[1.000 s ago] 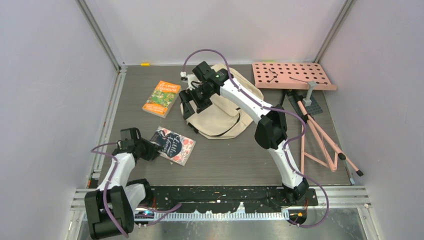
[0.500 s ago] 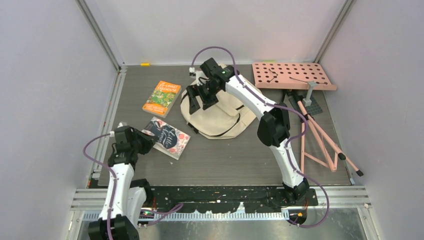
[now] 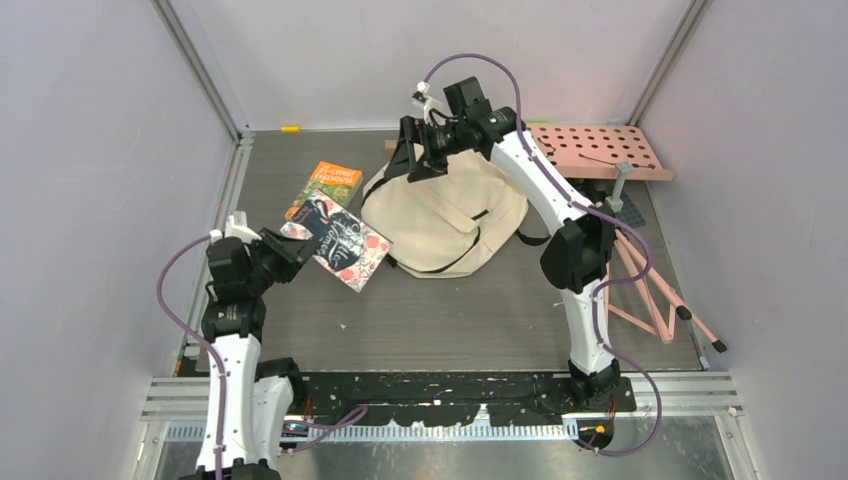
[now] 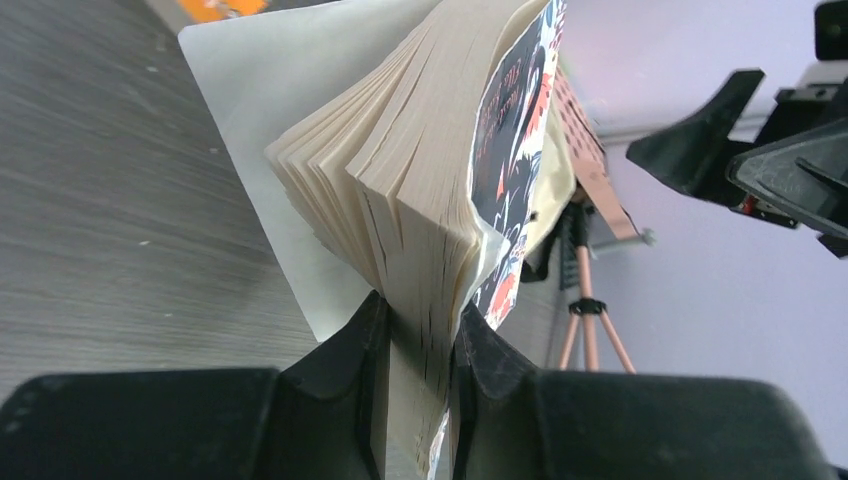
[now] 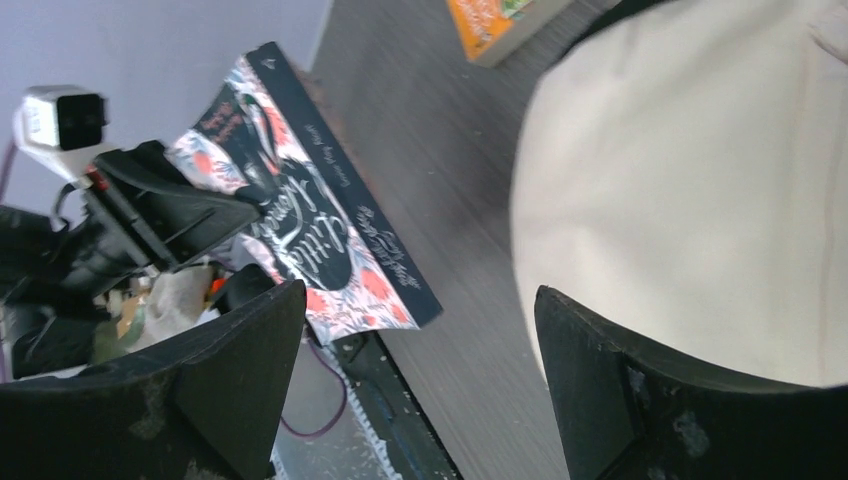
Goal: Pack the student bag
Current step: Pick up the book from the center of the board, then place the book in the student bag.
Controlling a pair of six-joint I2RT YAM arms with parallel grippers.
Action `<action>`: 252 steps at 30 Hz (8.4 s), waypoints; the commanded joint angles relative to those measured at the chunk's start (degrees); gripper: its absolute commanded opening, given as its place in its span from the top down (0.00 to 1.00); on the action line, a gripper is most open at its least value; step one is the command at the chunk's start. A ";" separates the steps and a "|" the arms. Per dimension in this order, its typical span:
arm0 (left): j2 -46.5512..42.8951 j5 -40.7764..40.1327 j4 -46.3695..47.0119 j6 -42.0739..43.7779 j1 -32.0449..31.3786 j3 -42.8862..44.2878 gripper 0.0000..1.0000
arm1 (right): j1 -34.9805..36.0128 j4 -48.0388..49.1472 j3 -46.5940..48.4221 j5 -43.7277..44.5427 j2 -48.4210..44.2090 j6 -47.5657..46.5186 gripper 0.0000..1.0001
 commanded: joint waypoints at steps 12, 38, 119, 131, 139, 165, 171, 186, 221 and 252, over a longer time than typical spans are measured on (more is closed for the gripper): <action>5.96 15.31 23.80 -9.88 0.36 5.02 1.00 | 6.08 -0.83 -3.63 -9.56 -2.00 -3.31 0.09; 20.28 19.47 36.99 -15.64 0.29 10.30 0.15 | 0.75 43.64 -10.49 -9.95 -11.65 29.36 0.99; 35.66 -2.75 -15.58 12.94 0.65 32.25 1.00 | 19.07 0.71 -12.82 46.27 5.05 -26.59 0.51; 35.37 -0.33 -13.66 12.37 0.63 32.42 1.00 | 17.31 0.62 -10.49 44.58 0.25 -22.80 0.91; 37.05 3.78 -10.49 7.66 0.02 30.73 1.00 | 12.13 0.41 -5.93 42.91 -4.08 -14.20 0.98; 48.62 -0.96 12.54 -4.36 -21.24 29.93 1.00 | 1.00 1.61 -13.26 9.58 -3.31 -10.40 0.68; 49.83 -0.51 13.01 -3.71 -21.71 30.96 1.00 | 0.98 1.63 -12.45 10.24 -2.69 -10.01 0.82; 50.50 3.62 18.38 -3.36 -22.32 30.68 1.00 | 1.03 2.95 -9.92 6.54 2.05 -8.29 0.44; 57.97 -5.98 19.47 -12.93 -29.87 36.03 1.00 | 0.61 5.45 0.37 31.29 -11.48 -5.58 0.99; 76.78 -16.45 4.11 1.86 -41.39 54.90 0.35 | 0.61 6.42 -2.14 30.89 -12.01 -4.89 0.99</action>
